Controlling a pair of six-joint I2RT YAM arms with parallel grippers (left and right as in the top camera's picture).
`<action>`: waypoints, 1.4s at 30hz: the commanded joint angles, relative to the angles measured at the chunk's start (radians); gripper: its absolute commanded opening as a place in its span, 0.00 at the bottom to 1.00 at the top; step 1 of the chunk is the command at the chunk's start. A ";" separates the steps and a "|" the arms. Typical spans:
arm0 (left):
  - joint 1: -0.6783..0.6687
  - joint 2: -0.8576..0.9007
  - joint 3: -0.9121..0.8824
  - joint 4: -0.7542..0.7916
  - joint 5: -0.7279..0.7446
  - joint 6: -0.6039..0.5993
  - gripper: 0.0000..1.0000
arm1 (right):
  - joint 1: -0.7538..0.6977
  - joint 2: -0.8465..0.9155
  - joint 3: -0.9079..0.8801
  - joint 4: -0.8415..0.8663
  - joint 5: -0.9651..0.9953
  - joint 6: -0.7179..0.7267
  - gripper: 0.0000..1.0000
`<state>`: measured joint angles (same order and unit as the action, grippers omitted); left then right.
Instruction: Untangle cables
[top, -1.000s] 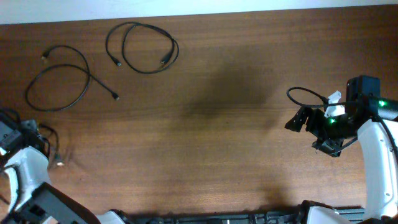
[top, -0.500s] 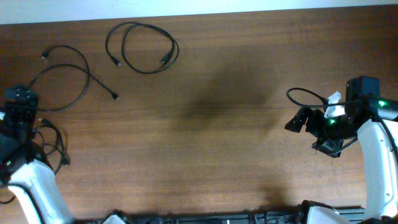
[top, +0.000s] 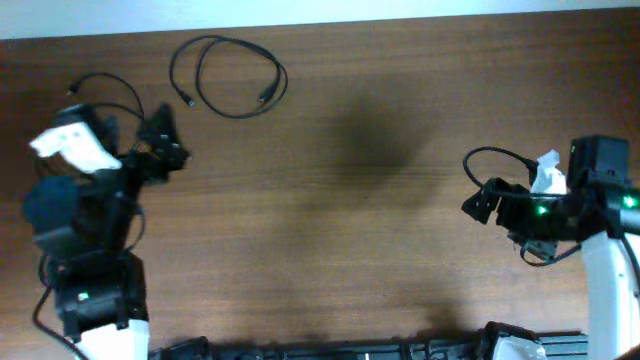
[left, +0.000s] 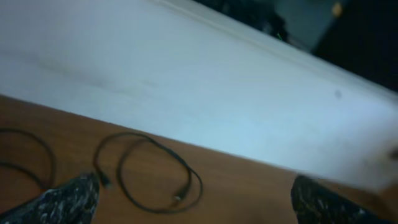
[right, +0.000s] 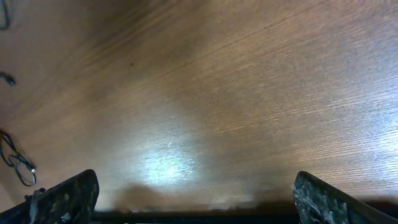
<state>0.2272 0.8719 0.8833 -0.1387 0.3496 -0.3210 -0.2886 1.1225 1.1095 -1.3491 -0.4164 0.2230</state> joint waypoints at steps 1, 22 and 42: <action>-0.165 -0.044 0.002 -0.056 -0.322 0.147 0.99 | -0.005 -0.097 0.000 -0.018 0.010 -0.056 0.99; -0.233 -0.415 0.002 -0.574 -0.645 0.159 0.99 | -0.005 -0.286 0.000 0.028 0.008 -0.062 0.99; -0.233 -0.415 0.002 -1.056 -0.642 0.155 0.99 | -0.005 -0.286 0.000 -0.089 0.008 -0.062 0.99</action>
<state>-0.0010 0.4606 0.8814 -1.1934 -0.2817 -0.1749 -0.2886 0.8368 1.1088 -1.4361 -0.4095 0.1749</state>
